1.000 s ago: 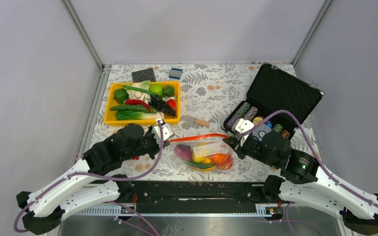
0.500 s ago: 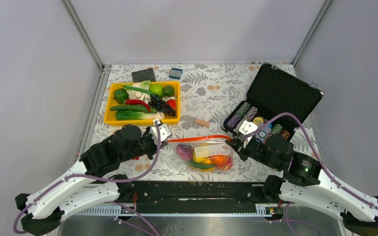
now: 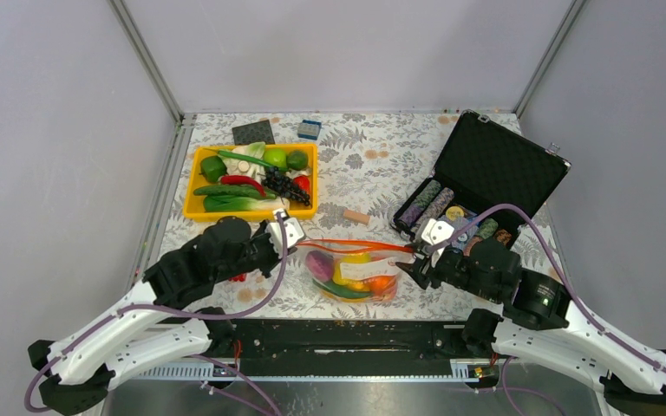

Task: Open the zip-top bag and remove the fake food
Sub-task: Unzip the zipper food storage bag at the center of the board.

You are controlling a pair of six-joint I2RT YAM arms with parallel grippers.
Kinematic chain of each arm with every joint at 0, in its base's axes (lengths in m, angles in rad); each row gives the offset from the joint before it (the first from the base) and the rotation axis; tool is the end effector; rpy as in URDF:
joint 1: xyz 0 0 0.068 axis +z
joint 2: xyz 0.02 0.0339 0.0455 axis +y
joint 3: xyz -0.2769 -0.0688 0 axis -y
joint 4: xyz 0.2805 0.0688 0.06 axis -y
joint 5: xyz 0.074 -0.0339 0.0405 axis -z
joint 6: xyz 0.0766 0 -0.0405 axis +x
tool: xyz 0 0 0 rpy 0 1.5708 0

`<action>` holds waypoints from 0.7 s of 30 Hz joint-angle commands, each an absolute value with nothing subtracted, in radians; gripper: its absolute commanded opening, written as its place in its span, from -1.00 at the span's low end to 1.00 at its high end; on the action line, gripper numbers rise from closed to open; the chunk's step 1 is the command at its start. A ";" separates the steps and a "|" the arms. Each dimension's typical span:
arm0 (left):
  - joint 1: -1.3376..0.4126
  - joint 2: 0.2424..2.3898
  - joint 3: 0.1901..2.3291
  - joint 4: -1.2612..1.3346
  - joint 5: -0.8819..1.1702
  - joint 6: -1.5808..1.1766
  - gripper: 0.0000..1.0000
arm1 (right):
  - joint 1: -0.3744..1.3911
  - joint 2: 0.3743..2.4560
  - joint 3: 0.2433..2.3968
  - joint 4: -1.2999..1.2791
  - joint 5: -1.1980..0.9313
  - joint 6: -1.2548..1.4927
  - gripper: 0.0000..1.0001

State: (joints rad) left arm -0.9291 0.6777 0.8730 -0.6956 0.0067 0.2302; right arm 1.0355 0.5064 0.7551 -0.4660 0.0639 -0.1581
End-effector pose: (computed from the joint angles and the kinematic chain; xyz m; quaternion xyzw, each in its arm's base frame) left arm 0.1193 -0.1605 0.3282 0.4726 0.7187 -0.1773 0.4782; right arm 0.0970 0.1539 0.3426 -0.4214 0.6558 0.2433 0.5772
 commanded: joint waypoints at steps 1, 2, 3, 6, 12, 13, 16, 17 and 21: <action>-0.925 0.752 0.932 -0.596 0.077 0.280 -1.00 | 1.029 0.500 0.824 -0.497 0.003 -0.180 0.07; -0.925 0.771 0.944 -0.590 0.089 0.290 -1.00 | 1.029 0.500 0.840 -0.508 -0.020 -0.177 0.11; -0.926 0.792 0.956 -0.583 0.098 0.298 -1.00 | 1.029 0.502 0.858 -0.519 -0.034 -0.176 0.14; -0.925 0.846 0.998 -0.573 0.132 0.332 -1.00 | 1.029 0.524 0.936 -0.555 -0.065 -0.153 0.22; -0.925 0.898 1.041 -0.531 0.173 0.399 -1.00 | 1.029 0.671 1.157 -0.719 -0.056 -0.073 0.37; -0.925 0.895 1.041 -0.516 0.177 0.407 -1.00 | 1.029 0.705 1.194 -0.749 -0.058 -0.069 0.37; -0.925 0.886 1.031 -0.469 0.189 0.423 -1.00 | 1.029 0.808 1.285 -0.828 -0.037 -0.042 0.42; -0.926 0.881 1.028 -0.456 0.194 0.425 -1.00 | 1.029 0.839 1.310 -0.847 -0.025 -0.030 0.43; -0.926 0.880 1.007 -0.425 0.212 0.425 -1.00 | 1.029 0.937 1.357 -0.879 -0.015 0.008 0.46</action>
